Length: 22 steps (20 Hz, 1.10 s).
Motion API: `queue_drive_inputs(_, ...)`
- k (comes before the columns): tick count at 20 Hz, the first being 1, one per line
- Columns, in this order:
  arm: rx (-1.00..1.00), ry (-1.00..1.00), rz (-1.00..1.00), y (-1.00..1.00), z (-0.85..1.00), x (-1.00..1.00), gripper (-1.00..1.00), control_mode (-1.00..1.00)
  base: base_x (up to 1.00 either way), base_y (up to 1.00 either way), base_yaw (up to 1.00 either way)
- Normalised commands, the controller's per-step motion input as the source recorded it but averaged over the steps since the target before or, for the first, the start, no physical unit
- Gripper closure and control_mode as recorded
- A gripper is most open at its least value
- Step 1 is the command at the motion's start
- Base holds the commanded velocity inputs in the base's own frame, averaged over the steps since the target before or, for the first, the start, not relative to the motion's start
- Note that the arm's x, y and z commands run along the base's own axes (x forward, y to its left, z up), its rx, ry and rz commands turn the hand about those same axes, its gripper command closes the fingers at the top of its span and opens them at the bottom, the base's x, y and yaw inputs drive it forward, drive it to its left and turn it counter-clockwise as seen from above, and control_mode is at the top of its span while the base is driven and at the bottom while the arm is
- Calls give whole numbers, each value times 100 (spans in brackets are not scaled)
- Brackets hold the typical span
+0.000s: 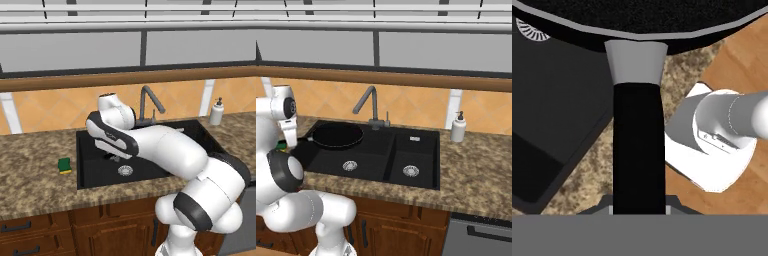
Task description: Pick the pan and sponge and place them into the sink. Then turn on the water.
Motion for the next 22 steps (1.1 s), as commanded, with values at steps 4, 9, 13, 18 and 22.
queue_drive_inputs(4, 0, 10, -14, 0, -16, 0, 100, -100, 0, 0, 0)
queue_drive_inputs(9, 0, 6, -13, 1, -29, 1, 100, -100, 0, 0, 0)
queue_drive_inputs(13, 0, 1, -3, 0, -24, 4, 100, -100, 0, 0, 0)
queue_drive_inputs(18, 0, 0, 0, 0, -12, 26, 100, -100, 0, 0, 0)
queue_drive_inputs(22, 0, 0, 0, 0, -39, 27, 100, -100, 0, 0, 0)
